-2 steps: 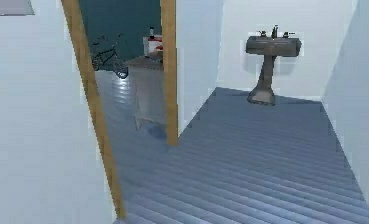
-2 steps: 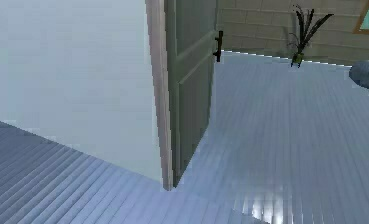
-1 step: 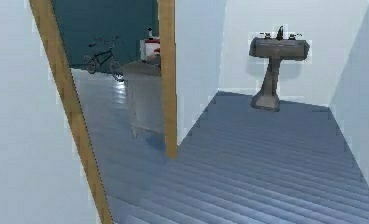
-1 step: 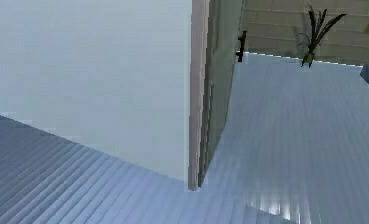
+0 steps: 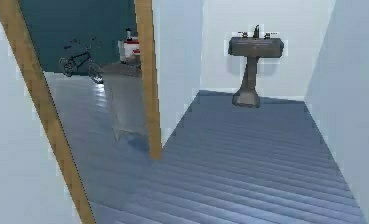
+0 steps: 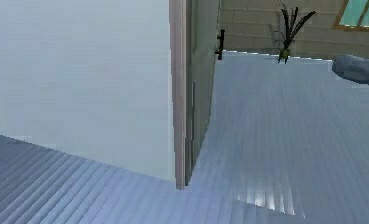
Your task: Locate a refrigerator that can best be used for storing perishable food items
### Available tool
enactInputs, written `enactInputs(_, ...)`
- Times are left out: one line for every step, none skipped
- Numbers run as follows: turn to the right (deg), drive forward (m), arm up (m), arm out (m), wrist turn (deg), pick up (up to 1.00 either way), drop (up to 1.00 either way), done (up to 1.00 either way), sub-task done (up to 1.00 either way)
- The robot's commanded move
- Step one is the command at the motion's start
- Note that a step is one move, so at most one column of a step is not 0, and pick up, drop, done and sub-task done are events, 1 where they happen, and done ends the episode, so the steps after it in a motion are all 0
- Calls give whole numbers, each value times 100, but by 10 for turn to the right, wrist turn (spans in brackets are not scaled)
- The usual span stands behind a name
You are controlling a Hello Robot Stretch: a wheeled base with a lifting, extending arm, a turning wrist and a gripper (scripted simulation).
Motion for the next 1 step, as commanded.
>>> enactInputs(0,100,0,0,0,0,0,0,0)
